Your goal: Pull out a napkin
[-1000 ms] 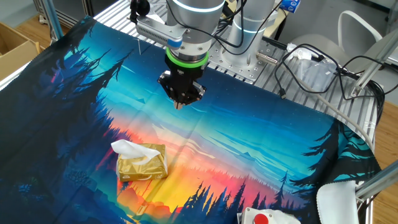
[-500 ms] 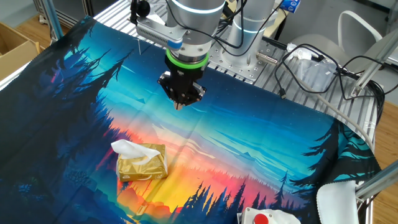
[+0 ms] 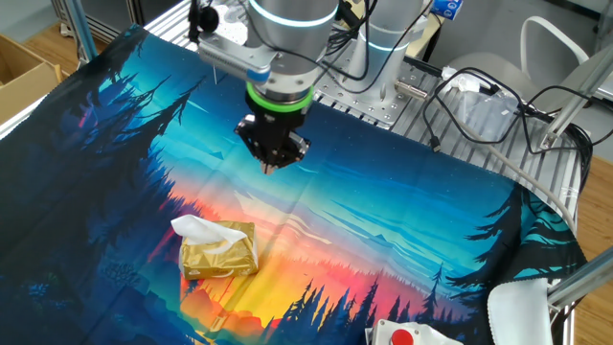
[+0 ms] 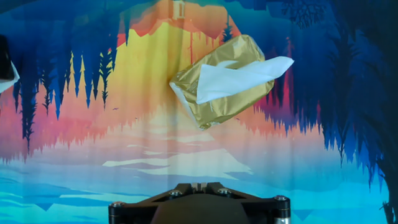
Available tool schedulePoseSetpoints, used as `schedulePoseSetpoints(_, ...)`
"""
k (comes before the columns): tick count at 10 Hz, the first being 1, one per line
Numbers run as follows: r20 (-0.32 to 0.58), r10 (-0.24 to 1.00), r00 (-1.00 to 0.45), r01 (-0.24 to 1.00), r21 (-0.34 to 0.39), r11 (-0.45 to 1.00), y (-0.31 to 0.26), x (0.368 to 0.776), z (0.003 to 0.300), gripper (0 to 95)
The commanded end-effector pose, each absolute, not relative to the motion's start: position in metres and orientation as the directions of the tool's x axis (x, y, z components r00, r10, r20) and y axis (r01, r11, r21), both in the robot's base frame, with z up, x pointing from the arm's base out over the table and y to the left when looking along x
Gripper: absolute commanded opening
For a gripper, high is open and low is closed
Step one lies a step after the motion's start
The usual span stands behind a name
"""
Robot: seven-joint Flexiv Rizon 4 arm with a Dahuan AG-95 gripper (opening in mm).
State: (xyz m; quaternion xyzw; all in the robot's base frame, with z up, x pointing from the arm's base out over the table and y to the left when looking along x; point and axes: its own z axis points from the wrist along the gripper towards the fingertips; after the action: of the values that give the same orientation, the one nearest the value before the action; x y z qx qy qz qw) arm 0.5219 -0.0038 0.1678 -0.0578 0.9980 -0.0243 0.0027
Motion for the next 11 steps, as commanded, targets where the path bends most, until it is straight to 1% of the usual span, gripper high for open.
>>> schedulePoseSetpoints(1,0.0,-0.116,-0.993,-0.115,-0.048,0.992,-0.004,0.528,0.166,0.0)
schedulePoseSetpoints(4,0.002,-0.122,-0.993,-0.122,-0.049,0.991,-0.005,0.538,0.165,0.0)
schedulePoseSetpoints(11,0.008,-0.139,-0.99,-0.139,-0.046,0.989,-0.016,0.582,0.163,0.0)
